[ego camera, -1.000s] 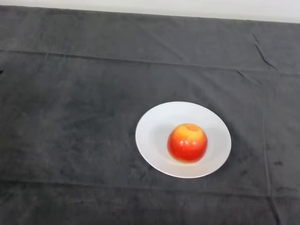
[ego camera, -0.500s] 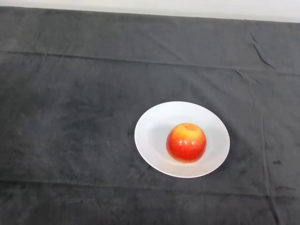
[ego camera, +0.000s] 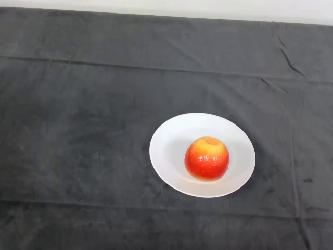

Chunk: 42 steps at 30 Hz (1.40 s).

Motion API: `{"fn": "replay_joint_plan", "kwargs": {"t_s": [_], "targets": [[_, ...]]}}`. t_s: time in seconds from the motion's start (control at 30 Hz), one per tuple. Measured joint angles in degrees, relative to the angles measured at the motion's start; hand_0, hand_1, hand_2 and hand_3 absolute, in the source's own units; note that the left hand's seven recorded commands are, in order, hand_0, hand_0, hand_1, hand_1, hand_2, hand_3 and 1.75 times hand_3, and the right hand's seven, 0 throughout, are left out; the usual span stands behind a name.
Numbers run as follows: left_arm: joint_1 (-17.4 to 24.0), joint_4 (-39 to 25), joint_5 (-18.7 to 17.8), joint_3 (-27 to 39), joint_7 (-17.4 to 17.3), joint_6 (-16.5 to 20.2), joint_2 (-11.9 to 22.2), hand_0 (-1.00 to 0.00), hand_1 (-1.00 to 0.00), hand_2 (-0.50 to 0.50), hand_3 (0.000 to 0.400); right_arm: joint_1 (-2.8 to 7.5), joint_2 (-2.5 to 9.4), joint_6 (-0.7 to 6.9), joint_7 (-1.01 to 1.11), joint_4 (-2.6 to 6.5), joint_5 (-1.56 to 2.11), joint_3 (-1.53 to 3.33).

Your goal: Move the apple to the plate

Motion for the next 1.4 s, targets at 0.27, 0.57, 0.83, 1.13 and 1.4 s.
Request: {"fn": "replay_joint_plan", "kwargs": {"t_s": [0.27,0.57,0.83,1.13,1.4], "targets": [[0.0,0.0,0.0,0.1,-0.1,0.0,0.0,0.0,0.0,0.0,0.0,0.01,0.0,0.02,0.36,-0.04,0.34,0.44],[0.0,0.0,0.1,0.3,-0.6,0.1,0.0,0.0,0.0,0.0,0.0,0.03,0.0,0.02,0.47,-0.05,0.53,0.6],[0.0,0.0,1.1,0.4,-0.6,0.2,0.0,0.0,0.0,0.0,0.0,0.04,0.0,0.02,0.87,-0.05,1.01,0.71],[0.0,0.0,1.3,0.6,-0.6,0.7,0.0,0.0,0.0,0.0,0.0,0.07,-0.01,0.02,1.02,-0.05,1.07,0.76],[0.0,0.0,1.3,2.3,-1.0,0.7,-0.1,0.0,0.0,0.0,0.0,0.49,0.05,-0.37,2.23,0.1,1.7,0.79]]}}
